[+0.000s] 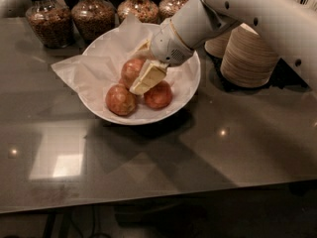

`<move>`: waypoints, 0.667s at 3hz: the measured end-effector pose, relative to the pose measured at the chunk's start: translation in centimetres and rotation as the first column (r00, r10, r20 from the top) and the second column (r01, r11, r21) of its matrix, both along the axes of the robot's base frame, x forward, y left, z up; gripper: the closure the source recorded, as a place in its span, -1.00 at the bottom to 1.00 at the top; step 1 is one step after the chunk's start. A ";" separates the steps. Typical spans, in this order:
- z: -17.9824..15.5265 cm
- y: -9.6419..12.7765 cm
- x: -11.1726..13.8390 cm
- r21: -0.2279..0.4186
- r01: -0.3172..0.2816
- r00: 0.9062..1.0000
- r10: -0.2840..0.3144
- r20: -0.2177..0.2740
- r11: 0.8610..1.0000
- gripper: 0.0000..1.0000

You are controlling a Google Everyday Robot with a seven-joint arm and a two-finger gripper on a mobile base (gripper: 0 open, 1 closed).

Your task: Pick apple from white bowl

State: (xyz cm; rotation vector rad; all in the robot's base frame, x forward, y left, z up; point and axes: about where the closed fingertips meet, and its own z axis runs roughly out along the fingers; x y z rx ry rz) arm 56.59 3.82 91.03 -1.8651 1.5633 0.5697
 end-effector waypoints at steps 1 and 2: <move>0.0 0.0 0.0 0.000 0.000 1.000 0.000 0.000 1.000 0.95; 0.5 0.0 0.0 0.022 -0.009 1.000 0.009 0.000 1.000 1.00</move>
Offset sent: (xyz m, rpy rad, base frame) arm 0.0025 -0.0049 0.0141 0.0502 -0.0027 0.0124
